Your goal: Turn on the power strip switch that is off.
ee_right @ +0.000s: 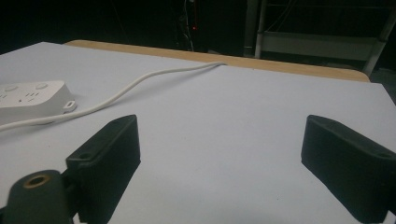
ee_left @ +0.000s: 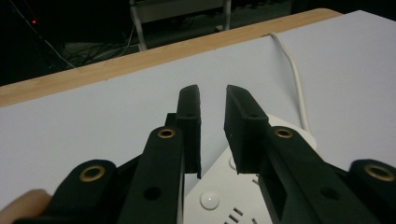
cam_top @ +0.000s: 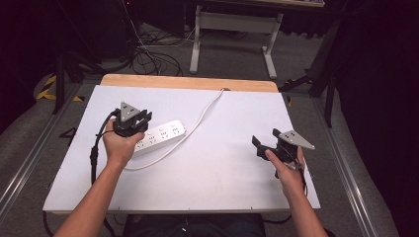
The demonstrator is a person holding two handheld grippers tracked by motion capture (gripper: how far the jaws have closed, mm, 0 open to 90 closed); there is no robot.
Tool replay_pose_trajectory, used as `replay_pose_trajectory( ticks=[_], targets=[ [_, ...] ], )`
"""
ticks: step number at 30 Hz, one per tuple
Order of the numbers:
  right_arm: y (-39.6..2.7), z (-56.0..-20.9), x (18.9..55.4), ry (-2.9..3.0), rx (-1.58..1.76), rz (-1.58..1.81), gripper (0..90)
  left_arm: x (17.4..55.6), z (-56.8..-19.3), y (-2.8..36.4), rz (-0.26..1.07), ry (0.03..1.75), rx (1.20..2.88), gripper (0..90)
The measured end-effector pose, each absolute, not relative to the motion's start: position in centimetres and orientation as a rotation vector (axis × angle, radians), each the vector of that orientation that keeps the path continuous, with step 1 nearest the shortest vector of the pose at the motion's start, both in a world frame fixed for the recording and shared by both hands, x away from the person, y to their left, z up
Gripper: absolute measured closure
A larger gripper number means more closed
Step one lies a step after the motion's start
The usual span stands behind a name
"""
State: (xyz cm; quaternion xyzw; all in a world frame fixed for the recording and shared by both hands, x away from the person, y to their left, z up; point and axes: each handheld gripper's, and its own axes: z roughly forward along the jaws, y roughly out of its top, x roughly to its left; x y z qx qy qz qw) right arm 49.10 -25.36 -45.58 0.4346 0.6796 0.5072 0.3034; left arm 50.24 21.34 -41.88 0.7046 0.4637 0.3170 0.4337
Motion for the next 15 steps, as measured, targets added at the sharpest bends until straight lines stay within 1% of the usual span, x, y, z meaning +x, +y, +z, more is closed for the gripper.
replay_pose_trajectory(
  ticks=[6, 11, 15],
  targets=[
    [-25.34, -45.59, 49.16, 1.799, 1.151, 1.345, 12.1, 50.07, -41.70, 21.63, 0.799, 1.164, 1.735, 72.8],
    [-25.36, -45.58, 49.14, 1.798, 1.153, 1.347, 12.1, 50.01, -41.63, 21.72, 0.807, 1.168, 1.725, 72.0],
    [-25.41, -45.56, 49.13, 1.795, 1.154, 1.347, 12.1, 49.74, -41.51, 21.93, 0.809, 1.171, 1.710, 68.9]
  ],
)
